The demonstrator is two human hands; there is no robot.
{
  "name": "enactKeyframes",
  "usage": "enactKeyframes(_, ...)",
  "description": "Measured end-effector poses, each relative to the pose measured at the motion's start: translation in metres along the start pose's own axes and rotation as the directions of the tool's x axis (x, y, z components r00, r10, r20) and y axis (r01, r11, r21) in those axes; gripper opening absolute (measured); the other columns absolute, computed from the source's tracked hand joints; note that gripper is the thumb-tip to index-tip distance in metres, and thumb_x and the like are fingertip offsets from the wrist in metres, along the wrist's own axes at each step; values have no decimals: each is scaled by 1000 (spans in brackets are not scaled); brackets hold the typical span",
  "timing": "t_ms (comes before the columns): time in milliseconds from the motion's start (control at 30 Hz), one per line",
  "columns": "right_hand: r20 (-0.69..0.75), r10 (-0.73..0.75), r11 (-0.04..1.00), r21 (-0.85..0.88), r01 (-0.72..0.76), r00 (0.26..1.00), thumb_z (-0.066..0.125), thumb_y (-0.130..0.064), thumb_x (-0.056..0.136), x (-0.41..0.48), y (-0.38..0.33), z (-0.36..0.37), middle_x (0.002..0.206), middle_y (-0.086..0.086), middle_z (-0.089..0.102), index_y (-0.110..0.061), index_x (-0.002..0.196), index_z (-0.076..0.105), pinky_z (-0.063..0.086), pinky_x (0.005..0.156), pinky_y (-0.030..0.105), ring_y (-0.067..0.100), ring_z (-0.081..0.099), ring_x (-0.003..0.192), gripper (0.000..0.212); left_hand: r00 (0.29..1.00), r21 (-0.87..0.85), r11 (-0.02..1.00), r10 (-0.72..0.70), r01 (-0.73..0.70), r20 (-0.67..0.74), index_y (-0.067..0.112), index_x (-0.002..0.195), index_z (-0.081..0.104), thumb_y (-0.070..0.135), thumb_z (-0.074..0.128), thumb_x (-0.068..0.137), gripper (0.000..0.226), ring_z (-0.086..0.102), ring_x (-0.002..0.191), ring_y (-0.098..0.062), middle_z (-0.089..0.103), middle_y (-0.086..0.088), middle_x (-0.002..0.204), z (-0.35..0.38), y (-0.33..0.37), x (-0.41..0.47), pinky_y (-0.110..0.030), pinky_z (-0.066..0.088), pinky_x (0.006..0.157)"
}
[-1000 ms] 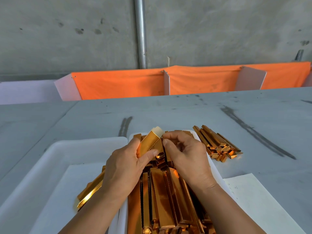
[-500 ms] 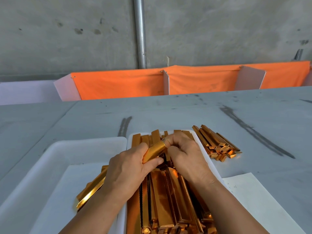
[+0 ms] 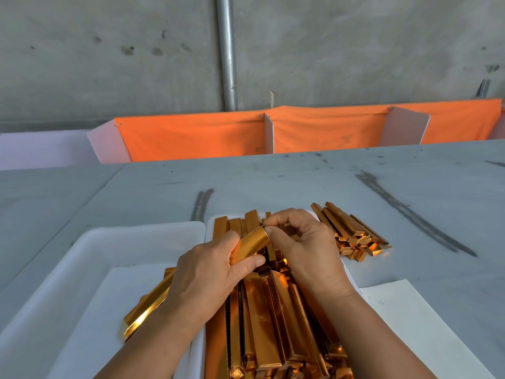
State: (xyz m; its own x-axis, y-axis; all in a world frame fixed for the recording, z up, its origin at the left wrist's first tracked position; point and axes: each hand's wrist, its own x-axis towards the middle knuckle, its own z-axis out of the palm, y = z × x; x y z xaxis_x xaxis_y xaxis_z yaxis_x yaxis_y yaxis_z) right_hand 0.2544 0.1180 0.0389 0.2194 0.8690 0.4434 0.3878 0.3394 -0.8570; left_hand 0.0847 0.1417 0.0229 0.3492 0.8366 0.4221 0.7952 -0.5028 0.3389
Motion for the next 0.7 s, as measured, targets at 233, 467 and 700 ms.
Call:
enactKeyframes(233,66,61,997,49,-65,996,67,-25,92,1,2,-2,83,-14,69,-32,84,73,50,65,13,1,63,74,11,1000,-47,999,-9,8,-4,39,90,42,79,33,74,45,51,54,-1,45,14,61,-1,2,-1,-12,30,52)
enactKeyframes(467,81,41,996,79,-47,996,59,-30,98,-2,1,0,73,-7,69,-28,93,74,47,54,25,5,59,57,16,999,-123,992,6,-11,-41,40,111,49,81,31,72,59,50,53,0,43,14,57,-6,6,-2,-11,28,50)
enactKeyframes(700,62,45,992,118,-52,997,67,-23,93,-3,0,4,76,-17,71,-31,81,74,44,53,8,-5,61,58,16,997,-55,998,35,-39,-75,43,91,34,78,26,80,37,50,53,2,42,12,54,-5,7,-2,-11,26,47)
